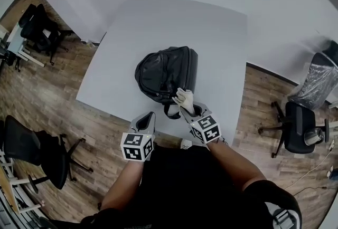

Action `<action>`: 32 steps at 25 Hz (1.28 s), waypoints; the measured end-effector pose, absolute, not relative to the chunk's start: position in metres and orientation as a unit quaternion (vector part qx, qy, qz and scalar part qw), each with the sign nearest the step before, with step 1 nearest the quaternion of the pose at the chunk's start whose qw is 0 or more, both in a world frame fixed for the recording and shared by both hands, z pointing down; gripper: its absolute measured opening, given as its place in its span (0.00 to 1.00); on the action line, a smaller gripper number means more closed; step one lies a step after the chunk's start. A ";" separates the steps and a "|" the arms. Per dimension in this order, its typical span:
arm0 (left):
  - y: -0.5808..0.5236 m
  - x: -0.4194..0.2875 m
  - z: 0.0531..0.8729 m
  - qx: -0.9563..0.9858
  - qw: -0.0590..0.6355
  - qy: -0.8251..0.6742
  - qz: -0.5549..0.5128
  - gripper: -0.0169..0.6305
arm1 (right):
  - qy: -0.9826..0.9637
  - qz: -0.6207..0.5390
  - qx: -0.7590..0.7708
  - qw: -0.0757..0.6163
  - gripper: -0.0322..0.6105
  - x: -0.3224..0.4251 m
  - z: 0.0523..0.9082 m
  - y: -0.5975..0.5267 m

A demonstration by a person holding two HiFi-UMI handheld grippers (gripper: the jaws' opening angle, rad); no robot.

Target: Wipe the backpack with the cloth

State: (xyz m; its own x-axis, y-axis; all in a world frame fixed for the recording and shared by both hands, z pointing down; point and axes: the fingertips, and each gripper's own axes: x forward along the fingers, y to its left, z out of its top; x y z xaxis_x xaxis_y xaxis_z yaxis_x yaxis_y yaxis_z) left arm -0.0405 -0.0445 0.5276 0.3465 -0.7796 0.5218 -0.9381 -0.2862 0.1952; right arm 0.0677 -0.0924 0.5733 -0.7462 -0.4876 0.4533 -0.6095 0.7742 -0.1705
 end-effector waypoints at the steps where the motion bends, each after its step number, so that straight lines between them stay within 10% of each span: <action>1: -0.042 -0.044 0.526 0.784 0.239 -0.550 0.164 0.04 | -0.922 0.156 0.294 0.199 0.20 0.066 0.574 -0.091; 32: 0.178 -0.002 0.503 0.857 0.238 -0.436 0.133 0.04 | -0.906 0.241 0.334 0.102 0.20 0.096 0.494 0.167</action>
State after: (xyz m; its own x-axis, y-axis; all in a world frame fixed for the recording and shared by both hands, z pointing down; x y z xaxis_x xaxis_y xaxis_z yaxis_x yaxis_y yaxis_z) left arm -0.0021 0.1782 0.5029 0.5837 -0.6847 0.4365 -0.8117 -0.5060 0.2918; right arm 0.0957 0.1674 0.4936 -0.7560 -0.5559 0.3456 -0.6541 0.6612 -0.3674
